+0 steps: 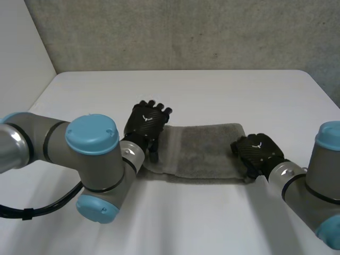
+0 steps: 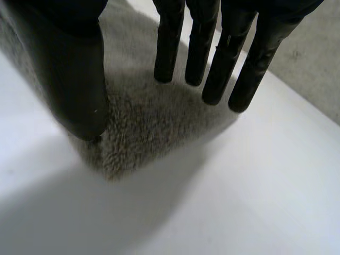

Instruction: Fold the towel.

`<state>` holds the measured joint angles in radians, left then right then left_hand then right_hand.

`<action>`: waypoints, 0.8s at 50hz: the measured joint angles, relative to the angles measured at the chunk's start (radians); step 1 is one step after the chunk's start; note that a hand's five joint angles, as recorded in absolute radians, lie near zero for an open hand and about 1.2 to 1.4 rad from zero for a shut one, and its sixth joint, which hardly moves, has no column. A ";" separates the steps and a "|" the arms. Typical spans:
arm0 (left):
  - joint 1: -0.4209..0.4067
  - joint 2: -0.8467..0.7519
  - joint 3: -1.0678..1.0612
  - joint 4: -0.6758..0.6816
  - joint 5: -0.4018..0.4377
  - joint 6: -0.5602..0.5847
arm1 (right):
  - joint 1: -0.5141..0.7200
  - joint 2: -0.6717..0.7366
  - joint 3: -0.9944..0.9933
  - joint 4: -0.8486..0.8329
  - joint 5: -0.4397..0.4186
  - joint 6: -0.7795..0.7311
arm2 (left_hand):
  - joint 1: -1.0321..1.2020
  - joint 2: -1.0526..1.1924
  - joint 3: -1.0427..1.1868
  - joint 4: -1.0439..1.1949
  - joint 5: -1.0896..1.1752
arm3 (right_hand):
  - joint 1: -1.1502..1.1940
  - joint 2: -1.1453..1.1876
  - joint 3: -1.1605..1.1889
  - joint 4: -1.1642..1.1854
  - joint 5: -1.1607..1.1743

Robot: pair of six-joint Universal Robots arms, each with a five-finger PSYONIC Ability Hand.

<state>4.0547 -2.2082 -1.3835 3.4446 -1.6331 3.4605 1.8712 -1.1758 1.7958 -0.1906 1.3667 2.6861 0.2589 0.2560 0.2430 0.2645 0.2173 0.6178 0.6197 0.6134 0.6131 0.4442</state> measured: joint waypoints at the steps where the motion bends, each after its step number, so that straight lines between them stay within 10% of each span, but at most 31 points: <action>1: 0.000 -0.003 0.001 -0.001 0.000 -0.001 | 0.002 0.017 -0.004 -0.004 0.012 -0.002 | 0.000 0.000 0.000 0.000 0.000 | 0.037 0.034 0.041 0.041 0.039; 13: 0.015 0.050 -0.032 -0.008 -0.001 -0.011 | 0.013 0.118 -0.080 -0.014 0.143 -0.011 | 0.000 0.000 0.000 0.000 0.000 | 0.560 0.601 0.720 0.722 0.680; 26: 0.040 0.153 -0.089 -0.009 -0.001 -0.011 | 0.042 0.012 -0.194 -0.013 0.152 -0.051 | 0.000 0.000 0.000 0.000 0.000 | 0.653 0.616 0.725 0.727 0.707; 40: 0.189 0.317 -0.151 -0.007 -0.027 -0.063 | 0.437 0.200 -0.437 -0.007 0.027 -0.338 | 0.000 0.000 0.000 0.000 0.000 | 0.662 0.620 0.726 0.730 0.715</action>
<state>4.2433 -1.8915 -1.5342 3.4377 -1.6600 3.3978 2.3080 -0.9762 1.3584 -0.1974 1.3939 2.3478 0.2587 0.2560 0.2430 0.2645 0.2173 1.2796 1.2400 1.3392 1.3434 1.1594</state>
